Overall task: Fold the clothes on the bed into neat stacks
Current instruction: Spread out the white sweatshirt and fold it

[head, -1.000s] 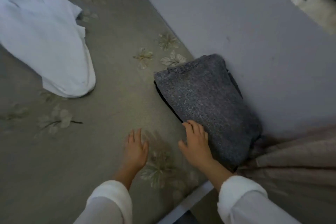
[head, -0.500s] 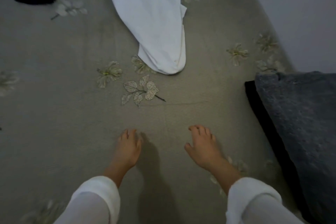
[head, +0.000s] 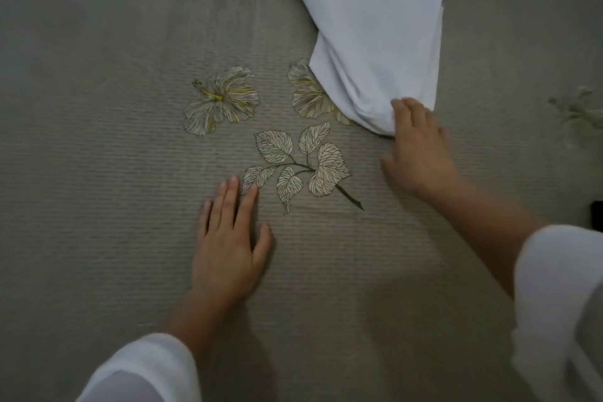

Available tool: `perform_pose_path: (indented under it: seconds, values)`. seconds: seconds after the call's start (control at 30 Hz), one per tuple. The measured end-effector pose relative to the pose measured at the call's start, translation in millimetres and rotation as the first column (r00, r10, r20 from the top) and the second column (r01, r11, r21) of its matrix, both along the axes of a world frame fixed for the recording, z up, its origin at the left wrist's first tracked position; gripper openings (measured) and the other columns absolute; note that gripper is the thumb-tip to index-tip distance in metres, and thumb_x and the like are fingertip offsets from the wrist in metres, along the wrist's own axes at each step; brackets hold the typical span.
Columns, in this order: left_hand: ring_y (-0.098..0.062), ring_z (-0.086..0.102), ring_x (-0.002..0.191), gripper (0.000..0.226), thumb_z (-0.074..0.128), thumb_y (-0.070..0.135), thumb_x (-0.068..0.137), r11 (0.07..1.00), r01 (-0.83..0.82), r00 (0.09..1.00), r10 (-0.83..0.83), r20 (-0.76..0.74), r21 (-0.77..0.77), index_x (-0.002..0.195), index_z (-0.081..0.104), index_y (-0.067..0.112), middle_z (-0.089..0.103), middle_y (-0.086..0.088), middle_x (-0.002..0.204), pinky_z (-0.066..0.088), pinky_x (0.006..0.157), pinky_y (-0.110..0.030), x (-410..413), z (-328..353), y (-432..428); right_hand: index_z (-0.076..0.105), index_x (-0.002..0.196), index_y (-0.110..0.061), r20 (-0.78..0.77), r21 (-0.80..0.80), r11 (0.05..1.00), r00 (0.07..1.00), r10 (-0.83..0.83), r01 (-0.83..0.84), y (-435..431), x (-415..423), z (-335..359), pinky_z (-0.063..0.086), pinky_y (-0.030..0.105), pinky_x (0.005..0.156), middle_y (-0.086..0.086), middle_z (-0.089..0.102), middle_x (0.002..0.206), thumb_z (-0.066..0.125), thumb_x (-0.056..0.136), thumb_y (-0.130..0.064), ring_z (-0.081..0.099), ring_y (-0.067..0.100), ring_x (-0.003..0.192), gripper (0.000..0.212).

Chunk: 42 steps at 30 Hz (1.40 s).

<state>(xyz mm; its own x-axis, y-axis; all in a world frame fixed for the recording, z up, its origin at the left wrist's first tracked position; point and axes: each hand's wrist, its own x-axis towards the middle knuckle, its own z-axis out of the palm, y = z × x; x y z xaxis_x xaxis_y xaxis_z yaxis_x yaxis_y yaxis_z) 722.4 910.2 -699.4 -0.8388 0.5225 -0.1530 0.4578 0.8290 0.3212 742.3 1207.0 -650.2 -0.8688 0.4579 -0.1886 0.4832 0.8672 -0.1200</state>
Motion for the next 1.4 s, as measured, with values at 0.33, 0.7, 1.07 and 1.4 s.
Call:
perform_pose_path:
  seconds: [0.33, 0.7, 1.07, 1.4]
  values:
    - [-0.012, 0.009, 0.146, 0.065, 0.035, 0.047, 0.088, 0.994, -0.036, 0.999, 0.034, 0.018, 0.1, 0.148, 0.031, 0.024, 0.02, -0.002, 0.158, -0.001, 0.119, -0.032, -2, -5, -2, 0.05, 0.087, -0.01, -0.12, -0.229, 0.967, 0.989, 0.09, -0.115, -42, -25, -1, 0.035, 0.037, 0.069, 0.016, 0.06, 0.091, 0.045, 0.092, -0.022, 0.051, 0.032, 0.083, 0.014]
    - [-0.023, 0.01, 0.147, 0.104, 0.067, 0.038, 0.084, 0.967, 0.175, 0.933, -0.223, 0.281, 0.188, 0.141, -0.02, 0.045, 0.001, -0.003, 0.161, 0.027, 0.112, -0.04, 30, 88, -30, 0.06, 0.121, -0.021, 0.273, -0.804, 0.371, 0.843, -0.463, 0.464, -155, 93, 85, 0.04, 0.014, 0.066, -0.001, 0.058, 0.115, 0.055, 0.087, -0.014, 0.053, 0.009, 0.097, 0.035]
    - [-0.028, 0.057, 0.102, 0.014, 0.043, 0.032, 0.097, 0.904, 0.427, 0.649, -0.331, 0.685, 0.031, 0.097, 0.045, 0.019, 0.06, -0.009, 0.11, 0.037, 0.07, -0.028, 154, 162, -102, 0.05, 0.061, -0.021, 0.623, -0.675, 0.506, 0.782, 0.0, 0.537, -196, 225, 157, 0.032, 0.025, 0.053, -0.002, 0.052, 0.065, 0.058, 0.065, -0.023, 0.041, 0.011, 0.059, 0.01]
    - [-0.012, 0.062, 0.091, 0.024, 0.063, 0.04, 0.087, 0.977, 0.196, 0.133, 0.053, 0.99, -0.079, 0.107, 0.062, 0.027, 0.065, 0.003, 0.105, 0.047, 0.076, -0.024, 179, 144, -110, 0.065, 0.093, -0.01, 0.555, -0.625, 0.629, 0.83, -0.057, 0.462, -188, 267, 103, 0.043, 0.021, 0.062, -0.002, 0.058, 0.081, 0.054, 0.086, -0.017, 0.055, 0.012, 0.073, 0.014]
